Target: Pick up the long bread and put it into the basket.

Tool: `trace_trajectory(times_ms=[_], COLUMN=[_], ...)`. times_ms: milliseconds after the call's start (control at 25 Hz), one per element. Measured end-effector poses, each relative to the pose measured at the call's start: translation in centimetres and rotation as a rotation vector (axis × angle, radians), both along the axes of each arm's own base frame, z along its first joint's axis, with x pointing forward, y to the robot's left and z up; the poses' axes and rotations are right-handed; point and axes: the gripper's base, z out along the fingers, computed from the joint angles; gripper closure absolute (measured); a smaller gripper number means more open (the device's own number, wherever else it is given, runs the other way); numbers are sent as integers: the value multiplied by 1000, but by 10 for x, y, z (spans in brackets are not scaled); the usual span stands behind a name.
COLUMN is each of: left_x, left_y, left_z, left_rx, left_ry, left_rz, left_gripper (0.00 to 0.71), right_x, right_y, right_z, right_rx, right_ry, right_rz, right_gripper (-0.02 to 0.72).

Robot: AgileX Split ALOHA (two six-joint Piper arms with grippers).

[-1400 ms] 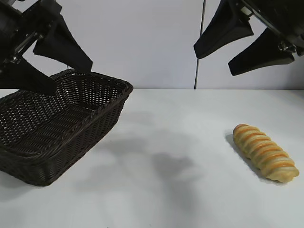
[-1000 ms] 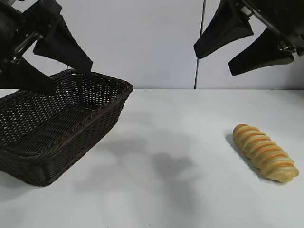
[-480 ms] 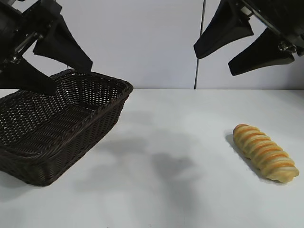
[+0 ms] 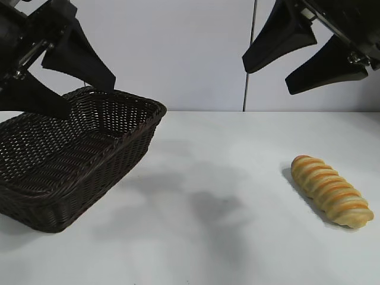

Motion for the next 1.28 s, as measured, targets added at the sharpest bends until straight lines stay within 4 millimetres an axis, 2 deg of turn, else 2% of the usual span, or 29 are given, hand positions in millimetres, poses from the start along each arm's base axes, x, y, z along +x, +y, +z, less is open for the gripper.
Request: trace_trajectory(times_ms=[200,600,760,1000,1280], left_x=[-2,-21,-22,-22,-22], left_y=[0,10,17,28,41], left_z=[2,26,23,17,12], left_rx=[-9,7,22,22,77], left_ry=[13,44,154,347,404], left_rz=[0,102,244,562,761], left_gripper=[141,141,141,141,141], right_x=[0,0,0,0,-1], right_y=[0,0,0,0,0], right_z=[0,0,0,0,0], right_rx=[0,0,0,0,0], right_ry=[0,0,0,0,6], right_rz=[0,0,0,0,5], right_gripper=[167,167,167,167,167])
